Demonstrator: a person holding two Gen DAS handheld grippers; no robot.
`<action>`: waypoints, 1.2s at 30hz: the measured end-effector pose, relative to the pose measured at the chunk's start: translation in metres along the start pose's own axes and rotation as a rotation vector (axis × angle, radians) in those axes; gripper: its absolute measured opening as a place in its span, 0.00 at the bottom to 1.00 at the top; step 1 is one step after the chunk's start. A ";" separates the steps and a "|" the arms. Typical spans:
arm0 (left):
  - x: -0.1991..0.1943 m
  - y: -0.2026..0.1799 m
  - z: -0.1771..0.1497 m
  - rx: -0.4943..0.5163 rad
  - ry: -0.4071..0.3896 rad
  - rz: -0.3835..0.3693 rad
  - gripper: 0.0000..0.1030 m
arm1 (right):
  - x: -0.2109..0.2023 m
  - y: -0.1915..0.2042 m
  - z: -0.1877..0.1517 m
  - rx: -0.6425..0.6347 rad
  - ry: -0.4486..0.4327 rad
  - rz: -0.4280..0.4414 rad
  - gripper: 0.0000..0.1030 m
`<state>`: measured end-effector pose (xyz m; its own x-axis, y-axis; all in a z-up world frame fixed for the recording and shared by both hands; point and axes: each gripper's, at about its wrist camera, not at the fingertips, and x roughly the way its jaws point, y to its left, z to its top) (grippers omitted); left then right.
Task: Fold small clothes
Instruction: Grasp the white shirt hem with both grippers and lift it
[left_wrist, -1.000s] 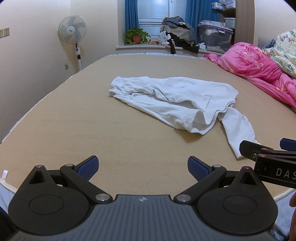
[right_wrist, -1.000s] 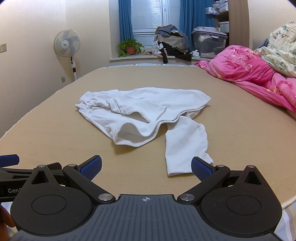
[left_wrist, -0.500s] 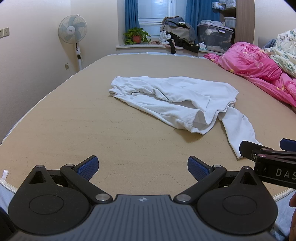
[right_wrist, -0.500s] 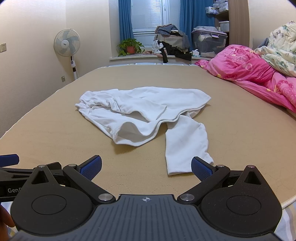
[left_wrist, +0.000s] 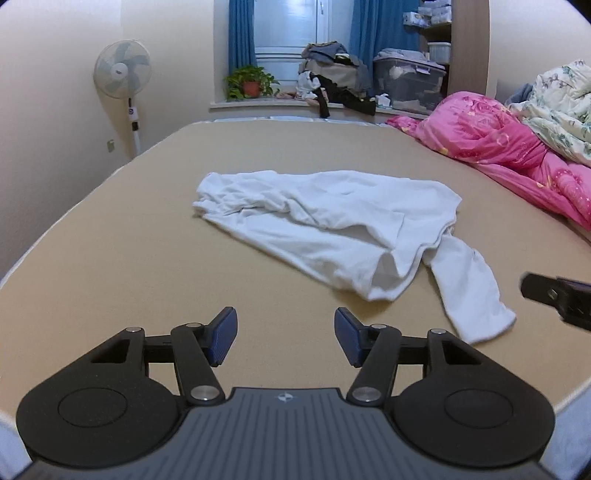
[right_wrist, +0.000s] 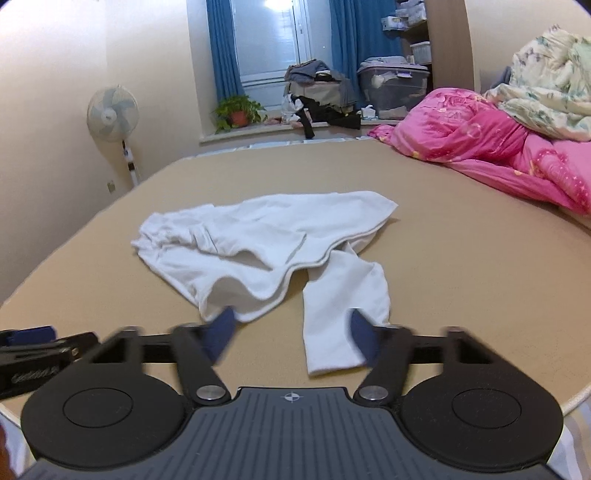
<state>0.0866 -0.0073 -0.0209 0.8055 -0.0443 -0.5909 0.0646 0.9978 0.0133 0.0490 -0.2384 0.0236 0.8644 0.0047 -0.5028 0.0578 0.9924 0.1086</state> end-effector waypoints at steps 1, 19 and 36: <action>0.009 -0.003 0.006 -0.011 0.013 -0.017 0.62 | 0.001 -0.003 0.002 0.006 0.001 0.005 0.49; 0.092 0.000 0.050 -0.028 0.137 -0.025 0.04 | 0.022 -0.034 0.019 0.100 0.046 -0.007 0.52; -0.059 0.197 -0.010 -0.085 0.172 -0.015 0.31 | 0.015 -0.051 0.014 0.156 0.066 -0.096 0.52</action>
<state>0.0462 0.1924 0.0084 0.6914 -0.0578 -0.7201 0.0202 0.9980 -0.0606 0.0666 -0.2911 0.0227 0.8167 -0.0758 -0.5721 0.2195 0.9576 0.1864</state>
